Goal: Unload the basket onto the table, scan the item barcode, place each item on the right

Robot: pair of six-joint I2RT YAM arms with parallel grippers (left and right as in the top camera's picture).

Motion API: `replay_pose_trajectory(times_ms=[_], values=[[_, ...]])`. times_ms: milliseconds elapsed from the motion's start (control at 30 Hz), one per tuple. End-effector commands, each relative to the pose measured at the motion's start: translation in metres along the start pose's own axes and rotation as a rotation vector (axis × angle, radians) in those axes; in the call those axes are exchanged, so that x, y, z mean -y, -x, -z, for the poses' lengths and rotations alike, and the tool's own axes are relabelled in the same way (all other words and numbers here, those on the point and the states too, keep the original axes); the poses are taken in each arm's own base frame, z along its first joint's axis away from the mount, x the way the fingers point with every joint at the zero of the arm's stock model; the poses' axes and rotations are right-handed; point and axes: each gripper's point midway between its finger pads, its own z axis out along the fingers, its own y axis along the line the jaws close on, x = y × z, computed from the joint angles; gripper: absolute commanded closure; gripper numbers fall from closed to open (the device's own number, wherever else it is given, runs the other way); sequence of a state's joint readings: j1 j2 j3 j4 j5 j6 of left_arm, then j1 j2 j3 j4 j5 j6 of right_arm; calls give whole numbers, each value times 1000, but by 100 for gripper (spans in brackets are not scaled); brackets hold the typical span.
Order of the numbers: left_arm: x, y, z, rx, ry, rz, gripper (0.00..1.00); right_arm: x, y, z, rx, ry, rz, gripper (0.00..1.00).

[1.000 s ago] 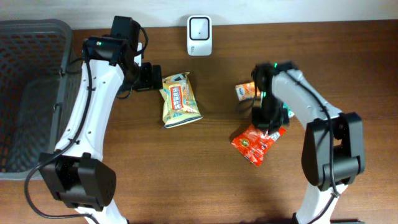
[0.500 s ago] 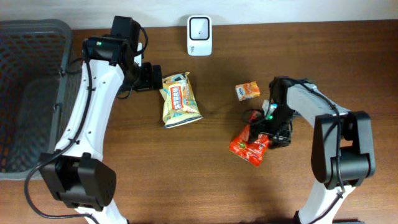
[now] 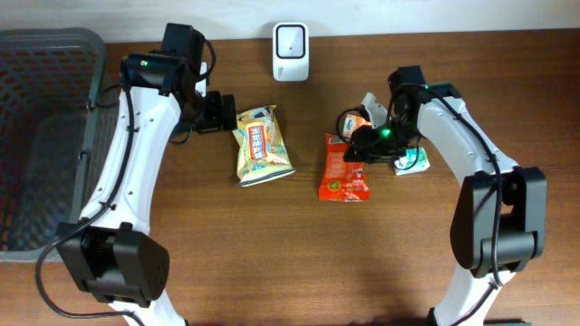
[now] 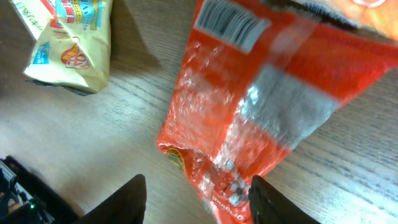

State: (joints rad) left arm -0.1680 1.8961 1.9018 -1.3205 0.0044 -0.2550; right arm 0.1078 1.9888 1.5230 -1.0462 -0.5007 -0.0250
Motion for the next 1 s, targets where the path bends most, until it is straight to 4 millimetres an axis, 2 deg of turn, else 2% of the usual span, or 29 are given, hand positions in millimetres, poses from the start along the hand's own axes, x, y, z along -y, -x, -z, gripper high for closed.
replay_pose_trajectory(times_ms=[0, 67, 200, 300, 333, 367, 467, 500, 567, 667, 700, 767, 800, 867, 933, 967], values=[[1, 0, 1, 0, -7, 11, 1, 21, -4, 6, -14, -98, -123, 40], [1, 0, 1, 0, -7, 11, 1, 23, -12, 1, -41, -99, -130, 27], [1, 0, 1, 0, -7, 11, 1, 38, -21, -28, -31, -80, -248, 26], [1, 0, 1, 0, -7, 11, 1, 26, -18, -50, 18, 58, -226, 27], [1, 0, 1, 0, -7, 11, 1, 29, -18, -55, 30, 59, -257, 31], [1, 0, 1, 0, -7, 11, 1, 31, -17, -59, 47, 62, -280, 40], [1, 0, 1, 0, -8, 11, 1, 30, -12, -61, 75, 64, -262, 83], [1, 0, 1, 0, -7, 11, 1, 33, -9, -56, 78, 37, -265, 96], [1, 0, 1, 0, -7, 11, 1, 45, -3, -36, 80, -97, -277, 96], [1, 0, 1, 0, -7, 11, 1, 66, 2, 16, 73, -412, -270, 96], [1, 0, 1, 0, -7, 11, 1, 72, 3, 42, 74, -581, -251, 96], [1, 0, 1, 0, -7, 11, 1, 80, 3, 70, 123, -812, -291, 96], [1, 0, 1, 0, -7, 11, 1, 80, 3, 75, 149, -891, -291, 96], [1, 0, 1, 0, -7, 11, 1, 77, 3, 70, 170, -975, -275, 96], [1, 0, 1, 0, -7, 11, 1, 78, 2, 60, 174, -1041, -256, 96], [1, 0, 1, 0, -7, 11, 1, 77, -1, 46, 156, -1047, -240, 93]])
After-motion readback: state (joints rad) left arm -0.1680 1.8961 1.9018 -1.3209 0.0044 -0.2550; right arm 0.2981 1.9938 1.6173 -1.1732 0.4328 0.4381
